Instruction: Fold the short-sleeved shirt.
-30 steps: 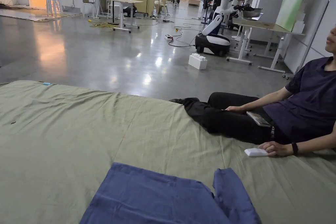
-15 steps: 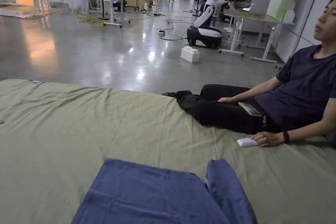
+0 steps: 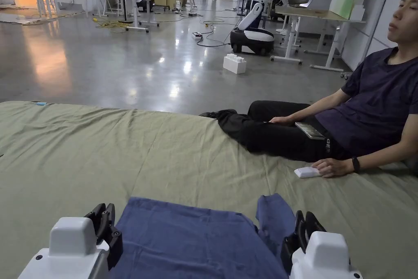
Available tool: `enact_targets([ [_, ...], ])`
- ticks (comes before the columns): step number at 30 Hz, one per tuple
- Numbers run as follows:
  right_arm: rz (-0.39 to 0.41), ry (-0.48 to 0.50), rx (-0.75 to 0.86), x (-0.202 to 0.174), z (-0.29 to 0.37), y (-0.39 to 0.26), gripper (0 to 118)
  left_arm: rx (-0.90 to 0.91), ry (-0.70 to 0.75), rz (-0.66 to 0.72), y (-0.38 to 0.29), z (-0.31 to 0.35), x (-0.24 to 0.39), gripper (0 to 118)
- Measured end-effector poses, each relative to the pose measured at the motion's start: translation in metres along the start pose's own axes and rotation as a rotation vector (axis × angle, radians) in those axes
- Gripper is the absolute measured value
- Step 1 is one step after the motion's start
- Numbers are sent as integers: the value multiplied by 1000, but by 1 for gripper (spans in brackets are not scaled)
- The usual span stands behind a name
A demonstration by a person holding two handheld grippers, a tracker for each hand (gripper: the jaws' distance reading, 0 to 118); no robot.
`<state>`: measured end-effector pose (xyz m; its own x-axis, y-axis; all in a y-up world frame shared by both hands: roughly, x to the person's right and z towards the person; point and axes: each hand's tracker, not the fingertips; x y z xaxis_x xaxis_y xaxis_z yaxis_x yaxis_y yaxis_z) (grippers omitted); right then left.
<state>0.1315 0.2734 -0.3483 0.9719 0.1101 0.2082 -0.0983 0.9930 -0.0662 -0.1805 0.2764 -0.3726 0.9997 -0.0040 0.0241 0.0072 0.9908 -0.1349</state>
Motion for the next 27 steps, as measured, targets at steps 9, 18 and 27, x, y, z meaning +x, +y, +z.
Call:
enact_targets([
  [9,13,11,7,-11,-13,-7,0,-60,-29,-6,-14,-10,-1,2],
  [18,14,44,-94,-7,-48,-32,0,-327,-60,27,-44,-120,-27,2],
  [27,28,39,-231,6,-83,-75,0,-598,-125,13,-68,-297,-43,70],
])
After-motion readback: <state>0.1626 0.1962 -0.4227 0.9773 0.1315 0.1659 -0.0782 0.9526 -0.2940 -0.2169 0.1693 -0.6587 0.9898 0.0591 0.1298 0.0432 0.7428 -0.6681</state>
